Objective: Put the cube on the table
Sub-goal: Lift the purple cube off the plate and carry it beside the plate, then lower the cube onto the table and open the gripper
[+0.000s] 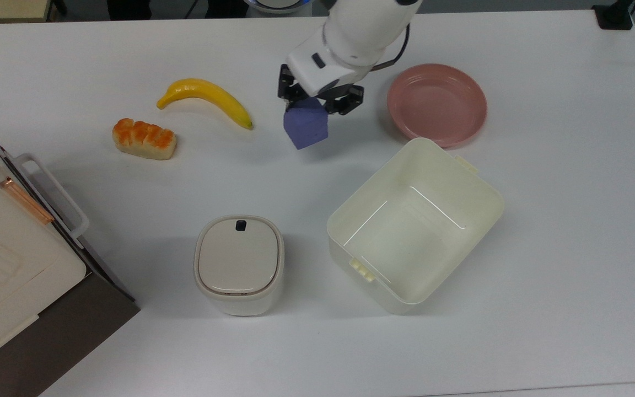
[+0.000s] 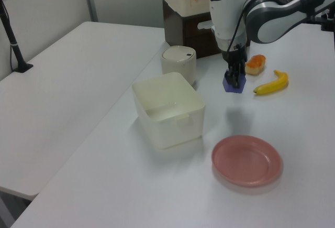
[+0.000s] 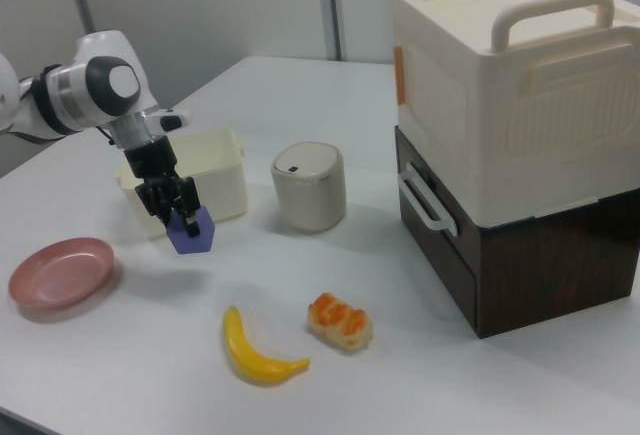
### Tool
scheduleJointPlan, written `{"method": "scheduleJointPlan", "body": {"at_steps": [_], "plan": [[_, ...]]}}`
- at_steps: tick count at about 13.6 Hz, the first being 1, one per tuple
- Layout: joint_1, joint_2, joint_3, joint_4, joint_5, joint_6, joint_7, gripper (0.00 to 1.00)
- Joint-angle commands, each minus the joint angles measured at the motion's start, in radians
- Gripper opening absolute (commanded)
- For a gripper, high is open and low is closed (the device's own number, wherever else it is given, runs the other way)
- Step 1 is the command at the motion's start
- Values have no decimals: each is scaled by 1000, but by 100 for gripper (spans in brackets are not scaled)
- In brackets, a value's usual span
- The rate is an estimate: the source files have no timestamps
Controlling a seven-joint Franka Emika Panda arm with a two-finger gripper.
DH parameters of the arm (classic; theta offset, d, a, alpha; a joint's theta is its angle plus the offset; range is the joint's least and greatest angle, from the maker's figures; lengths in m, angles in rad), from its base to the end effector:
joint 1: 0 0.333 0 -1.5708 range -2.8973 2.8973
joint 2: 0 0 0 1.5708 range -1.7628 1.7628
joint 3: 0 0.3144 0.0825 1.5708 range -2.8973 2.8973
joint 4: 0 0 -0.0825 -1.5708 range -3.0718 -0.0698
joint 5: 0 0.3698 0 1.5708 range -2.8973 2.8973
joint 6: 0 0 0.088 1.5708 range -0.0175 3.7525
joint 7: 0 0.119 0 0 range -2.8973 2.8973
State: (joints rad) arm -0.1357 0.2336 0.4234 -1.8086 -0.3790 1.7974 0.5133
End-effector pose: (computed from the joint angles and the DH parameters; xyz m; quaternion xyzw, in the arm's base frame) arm 0.5678 0.1176 0.4025 0.9844 -0.0483 -0.0483 0.1621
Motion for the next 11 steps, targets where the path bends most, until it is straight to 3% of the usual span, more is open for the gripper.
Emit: {"method": "scheduleJointPlan", "body": {"at_steps": [1,3,4,11], "plan": [[16,6,-23,-3,-9,-6,-30,3],[15,6,-25,-3,-15,-15,-30,88],[18,6,-25,-5,-36,-16,-26,100],[15,6,-25,-3,-58,-13,-16,100]]}}
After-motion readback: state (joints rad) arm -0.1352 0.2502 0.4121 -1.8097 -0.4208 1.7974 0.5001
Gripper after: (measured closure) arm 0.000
